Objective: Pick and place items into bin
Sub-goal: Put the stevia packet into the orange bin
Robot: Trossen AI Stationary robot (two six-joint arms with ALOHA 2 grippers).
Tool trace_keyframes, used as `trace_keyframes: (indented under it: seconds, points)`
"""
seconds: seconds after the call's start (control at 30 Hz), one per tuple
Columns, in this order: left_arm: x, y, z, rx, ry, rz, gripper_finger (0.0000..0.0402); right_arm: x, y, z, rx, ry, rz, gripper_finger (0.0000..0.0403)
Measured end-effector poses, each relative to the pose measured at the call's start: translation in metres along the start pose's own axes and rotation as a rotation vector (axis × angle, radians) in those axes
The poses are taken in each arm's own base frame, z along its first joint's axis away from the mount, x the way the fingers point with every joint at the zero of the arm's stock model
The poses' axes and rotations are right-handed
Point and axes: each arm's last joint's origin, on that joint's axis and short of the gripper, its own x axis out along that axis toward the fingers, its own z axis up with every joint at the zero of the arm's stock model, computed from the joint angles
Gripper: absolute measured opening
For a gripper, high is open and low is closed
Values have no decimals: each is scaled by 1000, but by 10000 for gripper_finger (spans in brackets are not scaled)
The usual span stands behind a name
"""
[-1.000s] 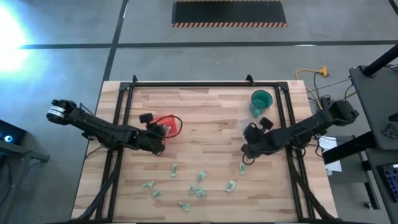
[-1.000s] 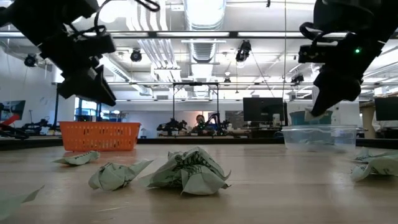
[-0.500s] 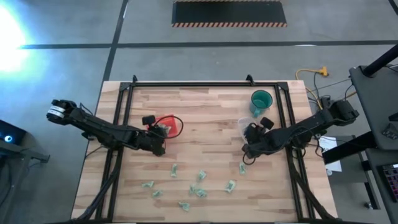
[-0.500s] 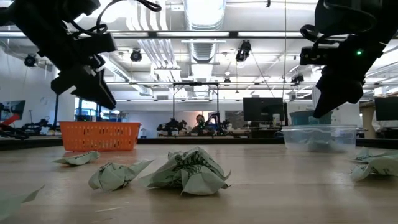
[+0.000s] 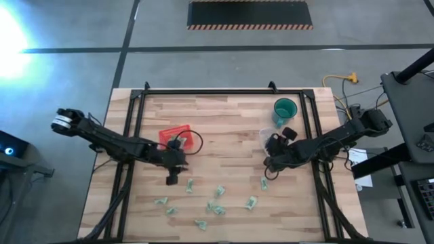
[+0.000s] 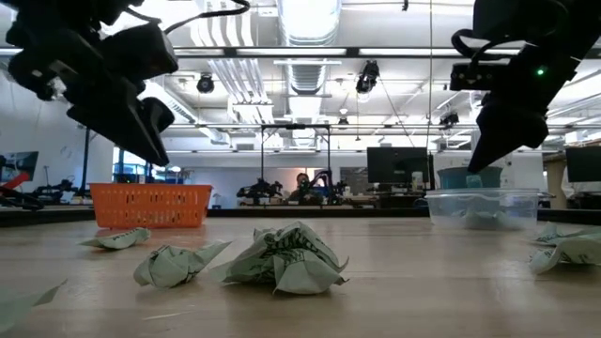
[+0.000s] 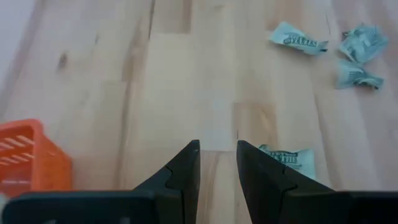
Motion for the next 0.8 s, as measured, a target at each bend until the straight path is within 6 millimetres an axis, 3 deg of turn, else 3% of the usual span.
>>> trace_keyframes:
  seconds: [0.43,0.8]
  points:
    - [39,-9,-5,15,133,-56,89,-7,15,3,-123,-52,148,87]
    - [48,-21,-3,41,164,-94,89,-8,17,3,-133,-61,162,77]
